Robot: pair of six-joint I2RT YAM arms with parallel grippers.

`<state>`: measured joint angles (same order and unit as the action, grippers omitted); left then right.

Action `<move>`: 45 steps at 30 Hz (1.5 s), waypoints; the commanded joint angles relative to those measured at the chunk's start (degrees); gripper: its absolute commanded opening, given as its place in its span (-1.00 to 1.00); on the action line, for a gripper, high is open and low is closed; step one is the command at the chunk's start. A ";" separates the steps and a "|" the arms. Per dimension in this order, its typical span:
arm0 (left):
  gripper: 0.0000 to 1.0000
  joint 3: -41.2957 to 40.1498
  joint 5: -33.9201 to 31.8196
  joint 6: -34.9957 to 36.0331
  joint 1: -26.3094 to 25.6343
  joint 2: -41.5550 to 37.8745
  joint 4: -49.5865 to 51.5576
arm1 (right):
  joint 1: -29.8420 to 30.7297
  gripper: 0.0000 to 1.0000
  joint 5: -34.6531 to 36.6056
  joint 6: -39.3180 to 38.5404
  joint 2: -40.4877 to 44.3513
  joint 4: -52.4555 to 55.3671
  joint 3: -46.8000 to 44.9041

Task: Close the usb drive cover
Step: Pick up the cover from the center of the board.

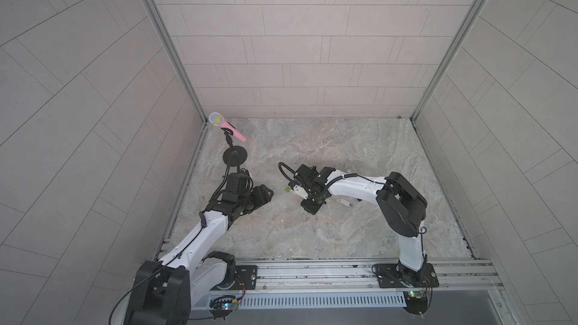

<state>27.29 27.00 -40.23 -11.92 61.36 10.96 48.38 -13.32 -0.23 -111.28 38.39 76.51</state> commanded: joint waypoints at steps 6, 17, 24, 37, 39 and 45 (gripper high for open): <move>0.38 -1.62 5.89 -0.90 -4.89 6.42 -7.71 | 0.22 -0.55 -3.90 -14.06 7.02 -6.72 -7.58; 0.29 -2.43 12.46 -4.10 -12.45 15.34 -20.62 | 0.21 -0.52 -6.96 -20.71 12.85 -14.46 -15.17; 0.20 -1.68 17.56 -6.50 -16.04 21.89 -28.59 | 0.19 -0.52 -7.08 -21.28 13.99 -16.66 -16.68; 0.04 -2.68 19.30 -12.66 -18.14 27.39 -40.12 | 0.14 -0.52 -8.89 -19.78 15.75 -19.73 -17.97; -0.03 -2.84 19.60 -13.90 -18.18 28.26 -42.19 | 0.11 -0.52 -9.08 -19.38 15.99 -20.34 -18.15; -0.12 -3.74 20.02 -16.98 -18.14 30.28 -47.30 | -0.03 -0.52 -9.04 -18.15 16.68 -20.98 -18.33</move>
<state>24.08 46.09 -55.11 -29.76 90.72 -31.62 48.03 -20.69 -18.83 -96.75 19.55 58.54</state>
